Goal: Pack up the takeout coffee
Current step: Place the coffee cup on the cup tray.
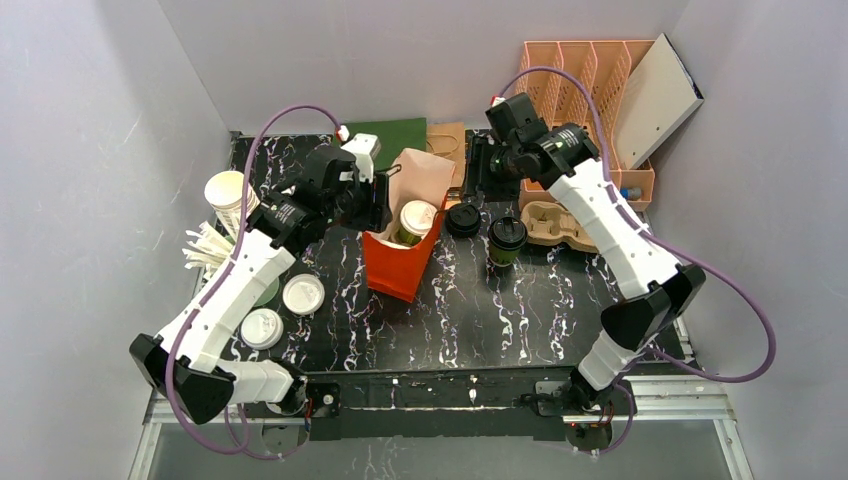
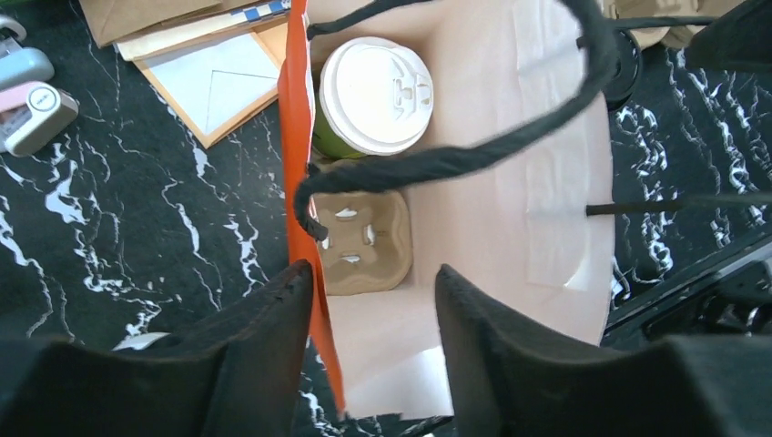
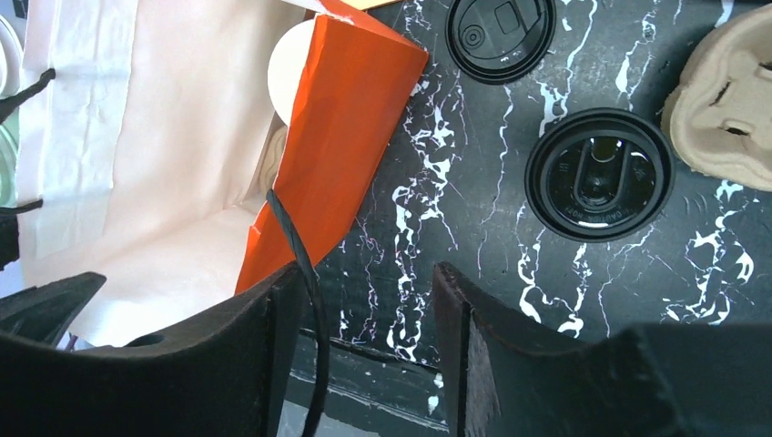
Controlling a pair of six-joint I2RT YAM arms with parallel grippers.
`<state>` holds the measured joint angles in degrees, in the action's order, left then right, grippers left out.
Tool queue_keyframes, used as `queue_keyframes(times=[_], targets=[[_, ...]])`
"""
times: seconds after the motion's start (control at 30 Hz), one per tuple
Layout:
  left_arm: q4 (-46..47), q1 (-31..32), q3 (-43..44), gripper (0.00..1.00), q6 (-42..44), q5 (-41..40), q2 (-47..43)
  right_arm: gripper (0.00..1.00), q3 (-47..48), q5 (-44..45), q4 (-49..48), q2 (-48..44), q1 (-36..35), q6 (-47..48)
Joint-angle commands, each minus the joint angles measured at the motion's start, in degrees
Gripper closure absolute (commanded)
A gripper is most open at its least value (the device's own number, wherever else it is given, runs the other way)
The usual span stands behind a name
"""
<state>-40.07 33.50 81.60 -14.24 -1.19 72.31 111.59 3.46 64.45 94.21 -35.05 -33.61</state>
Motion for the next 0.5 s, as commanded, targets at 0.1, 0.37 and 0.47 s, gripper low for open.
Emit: queue_keyframes(times=[0.1,0.37,0.47], targets=[[-3.4,0.1,8.4,0.36,-3.2,-4.8,1.6,0.33,4.7,-3.1,-0.4,1.7,-0.1,3.1],[-5.0,-0.6,20.1,0.19,-3.5,-8.2,8.4,0.12,7.6,-4.9,-1.3,2.3,0.1,4.9],[-6.2,-1.2,25.4,0.17,-3.0,-10.0,11.9,0.13,9.5,-5.9,-0.6,3.6,0.0,4.8]])
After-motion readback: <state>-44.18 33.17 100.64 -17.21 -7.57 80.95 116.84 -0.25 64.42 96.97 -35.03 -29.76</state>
